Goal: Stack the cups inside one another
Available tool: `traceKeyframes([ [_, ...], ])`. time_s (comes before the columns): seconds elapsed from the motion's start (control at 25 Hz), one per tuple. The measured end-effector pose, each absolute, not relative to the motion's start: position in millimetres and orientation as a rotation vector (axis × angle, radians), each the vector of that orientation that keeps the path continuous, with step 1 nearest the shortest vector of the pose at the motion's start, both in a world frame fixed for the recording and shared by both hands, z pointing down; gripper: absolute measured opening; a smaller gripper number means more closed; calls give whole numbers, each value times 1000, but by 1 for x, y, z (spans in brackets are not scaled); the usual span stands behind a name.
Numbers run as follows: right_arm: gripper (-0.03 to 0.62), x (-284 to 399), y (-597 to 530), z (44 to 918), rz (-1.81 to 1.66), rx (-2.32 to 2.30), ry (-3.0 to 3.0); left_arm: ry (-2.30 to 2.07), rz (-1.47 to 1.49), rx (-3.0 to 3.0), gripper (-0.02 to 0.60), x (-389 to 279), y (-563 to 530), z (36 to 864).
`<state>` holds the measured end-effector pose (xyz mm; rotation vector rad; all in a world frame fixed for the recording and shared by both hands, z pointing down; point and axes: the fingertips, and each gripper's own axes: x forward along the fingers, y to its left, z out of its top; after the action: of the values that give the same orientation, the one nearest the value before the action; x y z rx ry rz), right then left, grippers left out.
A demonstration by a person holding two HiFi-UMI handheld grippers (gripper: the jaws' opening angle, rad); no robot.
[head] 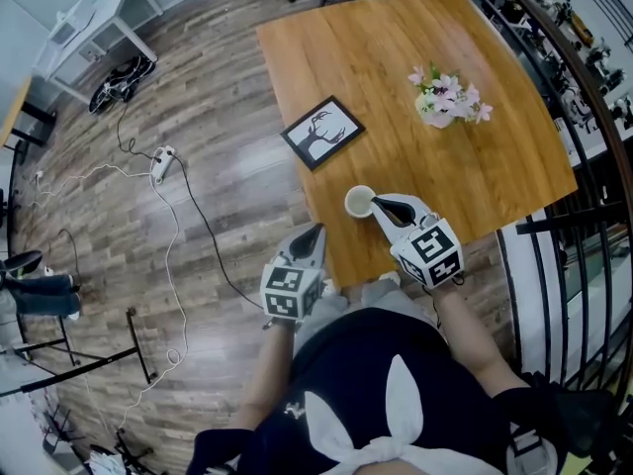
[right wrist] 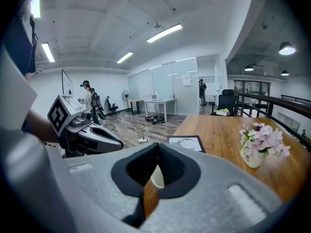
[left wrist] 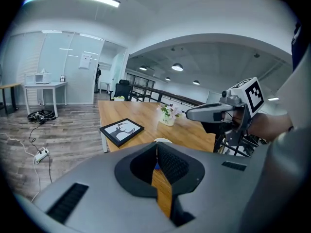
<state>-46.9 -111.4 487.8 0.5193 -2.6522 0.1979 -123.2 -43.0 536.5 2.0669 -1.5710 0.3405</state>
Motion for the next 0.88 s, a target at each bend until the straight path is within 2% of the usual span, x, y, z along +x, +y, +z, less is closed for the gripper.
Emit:
traceKeyframes([
  [0.88, -3, -18, -108, 499, 285, 604, -2612, -1480, 385, 2133, 20, -101, -58, 538],
])
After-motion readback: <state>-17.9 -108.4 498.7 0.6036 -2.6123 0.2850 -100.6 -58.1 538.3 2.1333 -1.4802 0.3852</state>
